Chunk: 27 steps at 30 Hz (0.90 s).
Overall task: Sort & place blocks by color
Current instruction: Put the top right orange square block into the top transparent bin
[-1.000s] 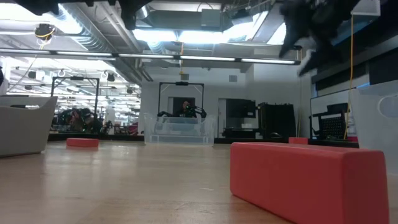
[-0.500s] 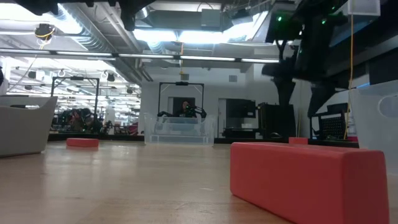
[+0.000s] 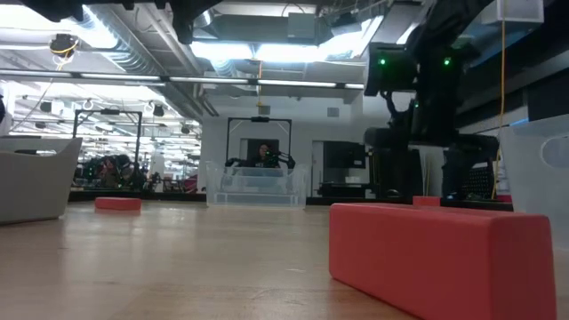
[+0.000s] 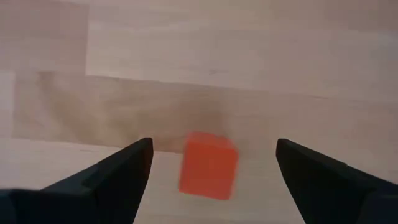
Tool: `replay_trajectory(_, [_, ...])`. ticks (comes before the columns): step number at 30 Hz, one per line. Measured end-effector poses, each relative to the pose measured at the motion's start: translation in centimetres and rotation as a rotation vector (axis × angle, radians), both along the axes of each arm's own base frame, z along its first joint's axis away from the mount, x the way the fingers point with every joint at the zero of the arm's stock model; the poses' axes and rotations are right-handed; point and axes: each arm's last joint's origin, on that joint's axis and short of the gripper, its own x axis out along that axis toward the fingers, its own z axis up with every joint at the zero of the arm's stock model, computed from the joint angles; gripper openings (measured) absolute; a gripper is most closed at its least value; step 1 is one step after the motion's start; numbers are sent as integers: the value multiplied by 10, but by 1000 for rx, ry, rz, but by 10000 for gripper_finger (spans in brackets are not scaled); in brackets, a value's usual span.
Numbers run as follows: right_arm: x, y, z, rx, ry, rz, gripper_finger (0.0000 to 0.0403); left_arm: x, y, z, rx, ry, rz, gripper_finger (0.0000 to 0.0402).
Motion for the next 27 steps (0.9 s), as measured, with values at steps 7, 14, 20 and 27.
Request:
replay_trajectory(7, [5,7,-17,-17,42,-41,344,0,0,0,0,-1,0,167])
replay_trajectory(14, [8,6,-22,-31,41,-74,328,0,0,0,0,-1,0,167])
replay_trajectory(20, [8,6,-21,-40,38,-75,259,0,0,0,0,0,0,167])
replay_trajectory(27, [7,6,-21,-26,39,-74,151,0,0,0,0,0,0,167])
